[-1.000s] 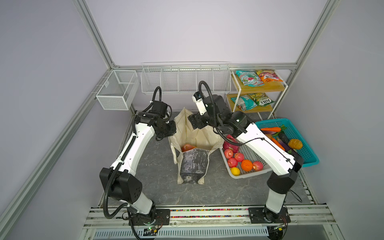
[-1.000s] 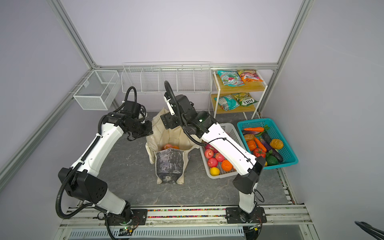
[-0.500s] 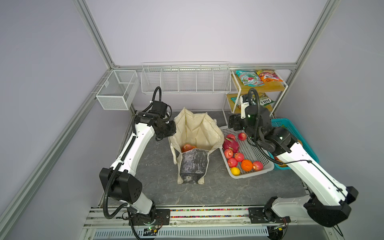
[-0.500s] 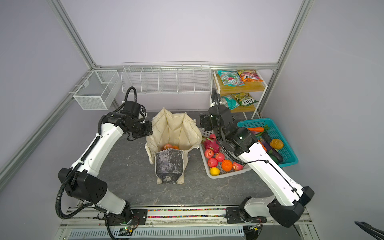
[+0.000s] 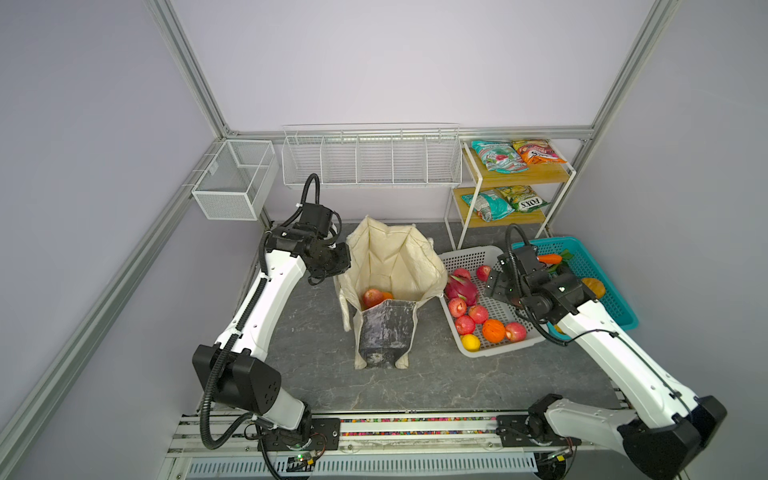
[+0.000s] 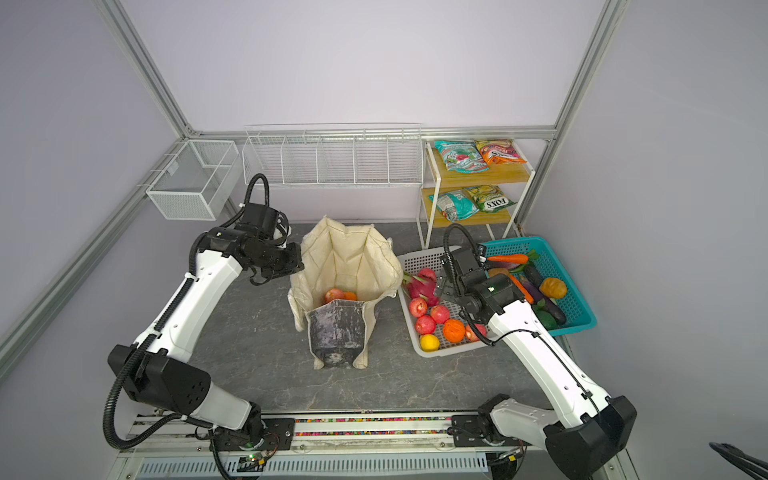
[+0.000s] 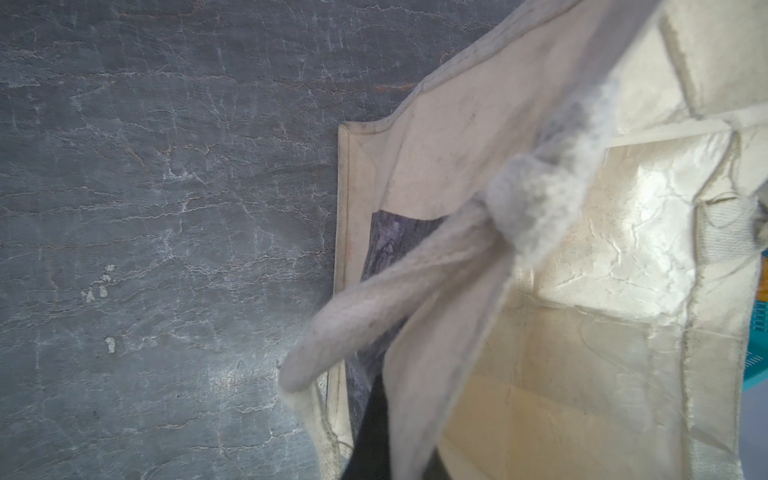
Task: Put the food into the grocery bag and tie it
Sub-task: 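Move the right gripper back over the white basket, then lower the right gripper and grasp the orange in the white basket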
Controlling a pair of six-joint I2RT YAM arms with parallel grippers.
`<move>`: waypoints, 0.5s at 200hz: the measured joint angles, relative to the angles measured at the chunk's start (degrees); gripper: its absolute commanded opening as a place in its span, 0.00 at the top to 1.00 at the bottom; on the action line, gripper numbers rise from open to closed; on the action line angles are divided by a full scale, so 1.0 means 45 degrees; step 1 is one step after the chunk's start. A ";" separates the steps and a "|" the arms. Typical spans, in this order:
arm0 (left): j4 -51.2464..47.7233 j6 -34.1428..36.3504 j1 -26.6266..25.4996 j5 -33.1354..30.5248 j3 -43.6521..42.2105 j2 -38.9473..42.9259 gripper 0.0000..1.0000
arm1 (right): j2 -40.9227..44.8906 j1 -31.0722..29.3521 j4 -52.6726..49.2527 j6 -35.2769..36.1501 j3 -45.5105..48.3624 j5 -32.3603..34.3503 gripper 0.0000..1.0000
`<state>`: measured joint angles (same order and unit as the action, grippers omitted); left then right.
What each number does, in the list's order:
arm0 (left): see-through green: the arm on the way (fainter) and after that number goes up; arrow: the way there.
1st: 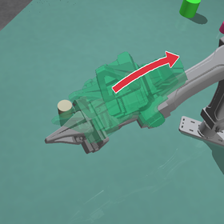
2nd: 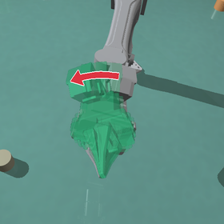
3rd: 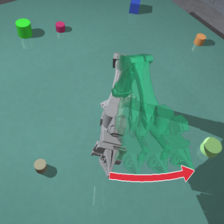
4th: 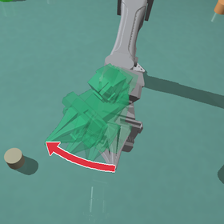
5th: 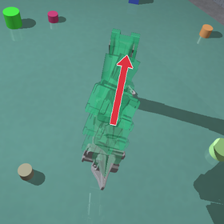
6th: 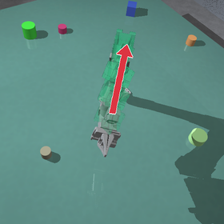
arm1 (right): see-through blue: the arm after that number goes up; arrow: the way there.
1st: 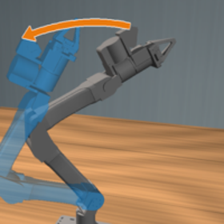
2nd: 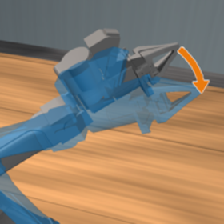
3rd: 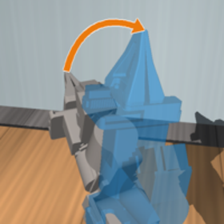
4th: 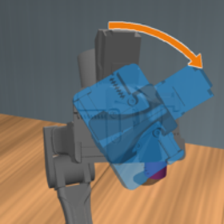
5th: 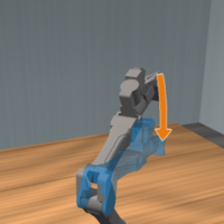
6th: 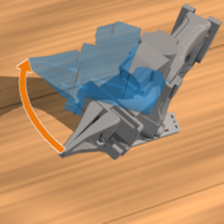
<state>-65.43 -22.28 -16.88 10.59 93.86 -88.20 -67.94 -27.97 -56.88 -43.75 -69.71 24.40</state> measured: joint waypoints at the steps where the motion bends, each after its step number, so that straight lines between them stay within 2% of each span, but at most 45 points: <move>1: 0.0000 0.0000 0.0000 0.0000 -0.0010 0.0010 1.00 | -0.0005 0.0015 -0.0024 -0.0015 0.0015 -0.0029 0.06; 34: 0.0049 -0.0049 0.0000 0.0000 -0.0233 0.0165 1.00 | -0.0563 0.0287 -0.0724 -0.0092 0.0243 -0.1078 0.07; 100: 0.0189 -0.0160 0.0000 -0.0005 -0.0607 0.0389 1.00 | -0.2997 0.0306 -0.1885 0.3371 0.0126 -0.1671 0.07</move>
<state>-64.58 -23.00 -16.88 10.57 91.13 -86.46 -81.43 -26.59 -65.36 -28.58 -69.14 16.88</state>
